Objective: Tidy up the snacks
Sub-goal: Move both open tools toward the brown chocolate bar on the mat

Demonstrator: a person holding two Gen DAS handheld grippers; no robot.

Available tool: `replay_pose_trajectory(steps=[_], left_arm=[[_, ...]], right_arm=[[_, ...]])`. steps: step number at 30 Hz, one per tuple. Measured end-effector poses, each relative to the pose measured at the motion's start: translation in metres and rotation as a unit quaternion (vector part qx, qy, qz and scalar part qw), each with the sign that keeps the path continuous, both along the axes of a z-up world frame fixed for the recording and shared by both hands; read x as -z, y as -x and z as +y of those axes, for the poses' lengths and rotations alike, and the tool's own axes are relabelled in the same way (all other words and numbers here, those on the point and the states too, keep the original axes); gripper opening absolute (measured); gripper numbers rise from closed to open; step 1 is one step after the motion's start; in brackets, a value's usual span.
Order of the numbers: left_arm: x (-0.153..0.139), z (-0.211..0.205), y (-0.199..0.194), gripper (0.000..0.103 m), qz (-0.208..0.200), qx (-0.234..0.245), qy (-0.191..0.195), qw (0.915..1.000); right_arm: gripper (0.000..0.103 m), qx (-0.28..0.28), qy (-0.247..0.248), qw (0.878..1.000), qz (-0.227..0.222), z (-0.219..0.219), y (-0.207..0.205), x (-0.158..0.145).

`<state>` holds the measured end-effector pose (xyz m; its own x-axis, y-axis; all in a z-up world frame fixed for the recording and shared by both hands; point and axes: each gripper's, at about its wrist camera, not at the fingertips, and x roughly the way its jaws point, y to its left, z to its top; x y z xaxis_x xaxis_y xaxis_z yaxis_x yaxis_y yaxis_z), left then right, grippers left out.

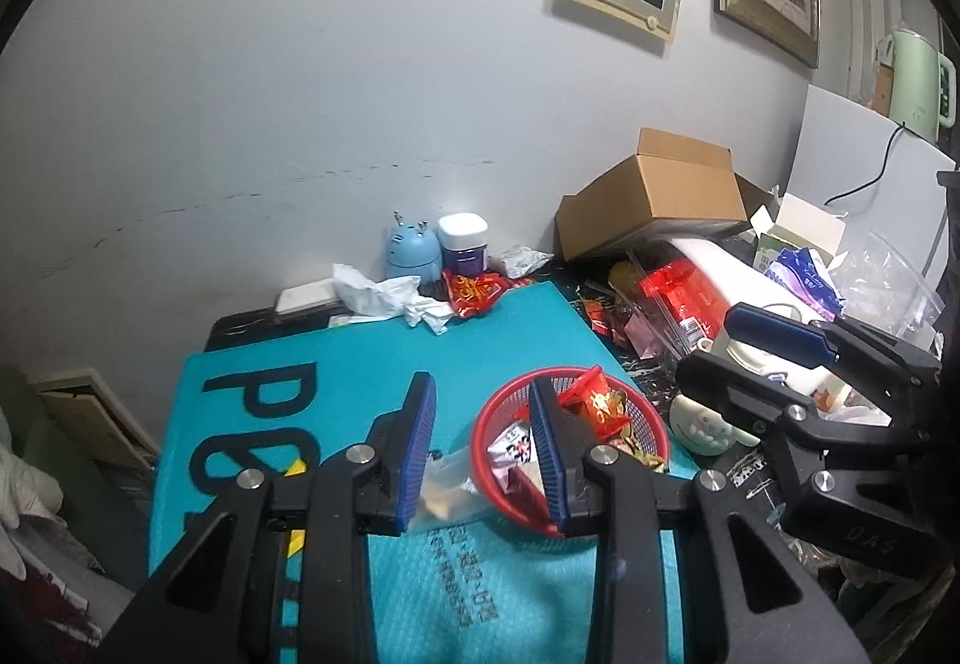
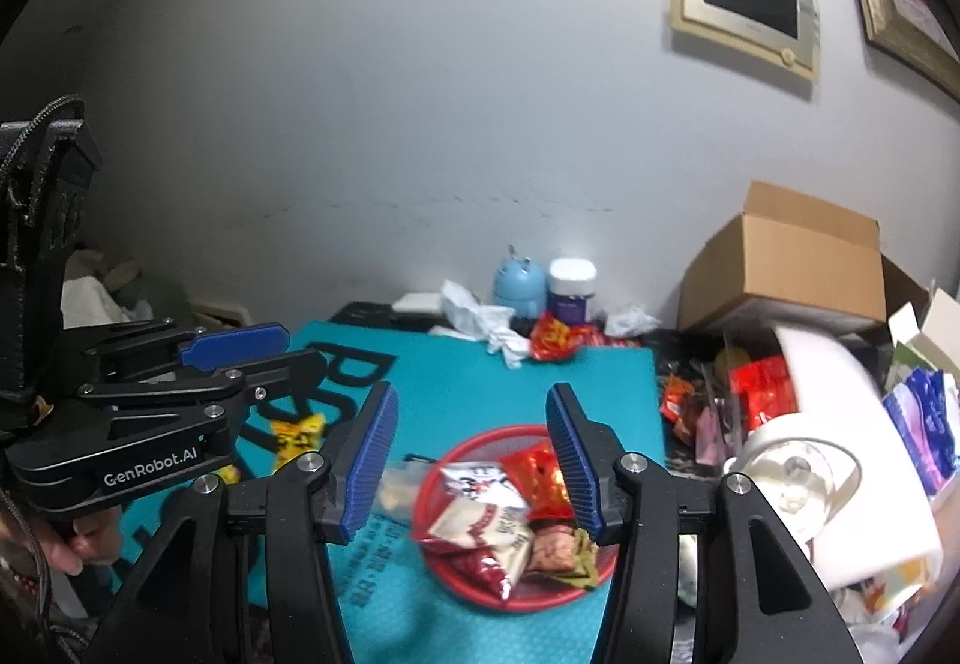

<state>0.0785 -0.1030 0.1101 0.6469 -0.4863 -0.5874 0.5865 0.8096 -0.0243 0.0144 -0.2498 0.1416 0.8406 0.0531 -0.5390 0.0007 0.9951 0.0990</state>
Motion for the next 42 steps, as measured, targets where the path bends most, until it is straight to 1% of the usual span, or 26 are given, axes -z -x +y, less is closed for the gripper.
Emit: replay_pose_trajectory(steps=[1,2,3,5,7,8,10,14,19,24,32,37,42], left_arm=[[-0.002,0.005,0.005,0.045,-0.002,-0.004,0.0,1.0],[-0.003,0.008,0.009,0.048,-0.004,-0.007,0.001,1.0],[-0.004,0.013,0.014,0.053,-0.008,-0.013,0.003,0.9999],[-0.006,0.02,0.022,0.058,-0.014,-0.021,0.005,0.9997],[-0.007,0.028,0.031,0.066,-0.014,-0.031,0.005,0.9994],[-0.007,0.032,0.035,0.069,-0.014,-0.035,0.005,0.9993],[-0.007,0.04,0.044,0.079,-0.017,-0.044,0.005,0.9989],[-0.006,0.056,0.064,0.079,-0.026,-0.063,0.004,0.9977],[0.004,0.071,0.082,0.08,-0.01,-0.075,0.004,0.9971],[0.02,0.089,0.102,0.08,0.0,-0.098,-0.001,0.9952],[0.052,0.115,0.12,0.08,0.036,-0.123,-0.004,0.9917],[0.07,0.131,0.124,0.079,0.058,-0.14,-0.002,0.9884],[0.091,0.142,0.123,0.079,0.085,-0.152,-0.007,0.9848]], right_arm=[[0.055,-0.004,0.0,1.0,-0.003,0.003,0.004,-0.002],[0.062,-0.007,0.0,1.0,-0.007,0.005,0.007,-0.004],[0.065,-0.011,0.0,1.0,-0.011,0.008,0.011,-0.006],[0.067,-0.018,0.002,1.0,-0.02,0.014,0.02,-0.011],[0.069,-0.022,0.004,0.999,-0.024,0.018,0.027,-0.013],[0.072,-0.027,0.004,0.999,-0.026,0.022,0.032,-0.015],[0.078,-0.032,0.002,0.999,-0.03,0.025,0.038,-0.017],[0.088,-0.048,-0.004,0.998,-0.036,0.036,0.052,-0.019],[0.09,-0.071,-0.014,0.997,-0.028,0.051,0.064,-0.014],[0.09,-0.097,-0.019,0.995,-0.02,0.069,0.076,-0.003],[0.09,-0.14,-0.031,0.989,0.027,0.095,0.084,0.032],[0.09,-0.16,-0.036,0.985,0.055,0.109,0.087,0.052],[0.09,-0.175,-0.042,0.979,0.093,0.122,0.083,0.076]])
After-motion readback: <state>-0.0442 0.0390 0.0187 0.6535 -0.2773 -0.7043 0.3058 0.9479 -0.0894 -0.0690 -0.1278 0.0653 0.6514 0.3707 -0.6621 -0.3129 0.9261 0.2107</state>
